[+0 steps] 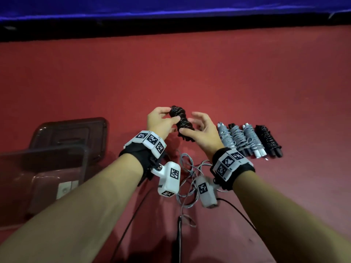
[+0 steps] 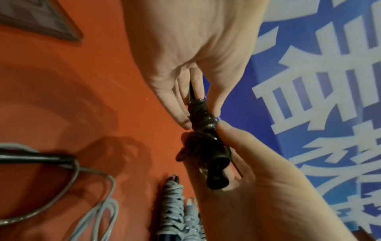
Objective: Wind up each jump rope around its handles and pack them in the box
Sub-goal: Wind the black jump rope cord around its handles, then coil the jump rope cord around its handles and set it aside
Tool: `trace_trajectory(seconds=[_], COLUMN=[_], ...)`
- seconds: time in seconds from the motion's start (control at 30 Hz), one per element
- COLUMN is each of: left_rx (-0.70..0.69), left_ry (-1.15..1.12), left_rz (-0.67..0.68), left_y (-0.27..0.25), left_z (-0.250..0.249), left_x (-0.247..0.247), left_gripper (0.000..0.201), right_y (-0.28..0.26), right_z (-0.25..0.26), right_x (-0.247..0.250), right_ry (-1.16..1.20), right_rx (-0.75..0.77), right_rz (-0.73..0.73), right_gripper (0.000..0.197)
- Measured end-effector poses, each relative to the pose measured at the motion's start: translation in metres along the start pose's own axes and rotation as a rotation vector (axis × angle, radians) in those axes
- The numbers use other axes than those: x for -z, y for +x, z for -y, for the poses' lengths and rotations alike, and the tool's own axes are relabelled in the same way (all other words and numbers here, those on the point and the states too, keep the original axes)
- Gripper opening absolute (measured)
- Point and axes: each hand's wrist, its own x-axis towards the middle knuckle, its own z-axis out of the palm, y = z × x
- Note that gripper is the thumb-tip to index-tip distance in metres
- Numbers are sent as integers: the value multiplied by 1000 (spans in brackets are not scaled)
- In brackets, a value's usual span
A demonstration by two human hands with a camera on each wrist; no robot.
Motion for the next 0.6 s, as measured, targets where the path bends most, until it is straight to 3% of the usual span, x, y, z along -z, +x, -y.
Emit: trace_trajectory(seconds=[0.13,0.3,0.43,0.6], left_rx=[-3,94,38,-30], left_ry=[64,94,342,533], left_rz=[41,183,296,185], left_y=[26,39,41,39], left_z=[37,65,77,71], left_x=[-22,-43,-44,-11], left_gripper=[37,45,38,14], right_y=[23,39,49,55], right_z=[-29,-64,-70,-52], right_x=[14,24,24,26], right_ry=[-312,-470,-629,-782], right_rx=[17,-14,-71,-157], right_rz=[-18,-103,-186,-148], right_gripper=[63,54,38,25])
